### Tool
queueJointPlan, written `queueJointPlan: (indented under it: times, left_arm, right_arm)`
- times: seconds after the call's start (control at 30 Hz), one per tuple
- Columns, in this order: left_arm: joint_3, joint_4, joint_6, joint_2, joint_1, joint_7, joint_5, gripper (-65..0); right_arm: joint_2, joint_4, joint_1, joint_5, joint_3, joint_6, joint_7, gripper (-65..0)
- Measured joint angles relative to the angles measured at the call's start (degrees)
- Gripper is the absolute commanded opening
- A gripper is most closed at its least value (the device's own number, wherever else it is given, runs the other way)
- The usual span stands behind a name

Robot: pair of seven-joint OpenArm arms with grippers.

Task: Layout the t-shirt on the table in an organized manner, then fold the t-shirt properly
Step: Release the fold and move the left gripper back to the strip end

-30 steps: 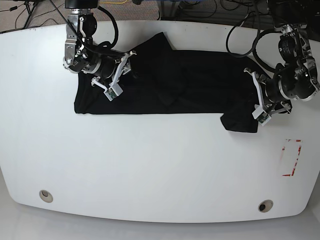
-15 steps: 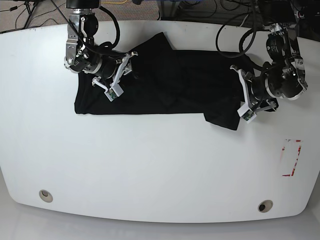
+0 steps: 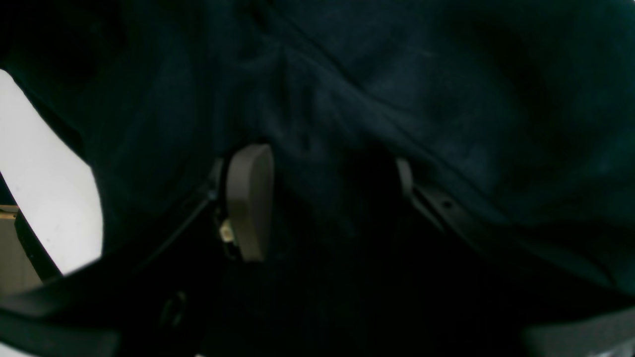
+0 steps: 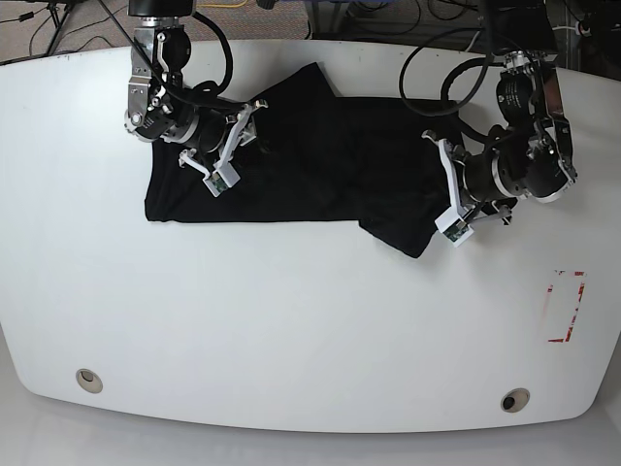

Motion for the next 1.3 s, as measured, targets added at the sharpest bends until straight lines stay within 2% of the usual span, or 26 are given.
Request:
queueJointPlan:
  times: [0.17,0.5,0.63,0.8,1.3]
  left_arm:
    - [0.1,0.0,0.0,-1.0,0.1,-0.1,-0.3,-65.0]
    - [-0.1,0.0,0.0,-9.2,0.3,0.0,-0.2,-65.0]
    - [-0.2,0.0,0.0,-10.8,0.3,0.0,-0.2,-65.0]
    - [-0.2,0.0,0.0,-10.9,0.3,0.0,-0.2,-65.0]
    - [4.5,0.0,0.0,-7.6,-0.1,-0.2,-0.2,-65.0]
  right_arm:
    - [0.0,0.0,0.0,0.0,0.0,0.0,0.0,-35.2]
    - [0.0,0.0,0.0,0.0,0.0,0.0,0.0,-35.2]
    - [0.0,0.0,0.0,0.0,0.0,0.0,0.0,-35.2]
    - [0.0,0.0,0.0,0.0,0.0,0.0,0.0,-35.2]
    - [0.0,0.0,0.0,0.0,0.0,0.0,0.0,-35.2]
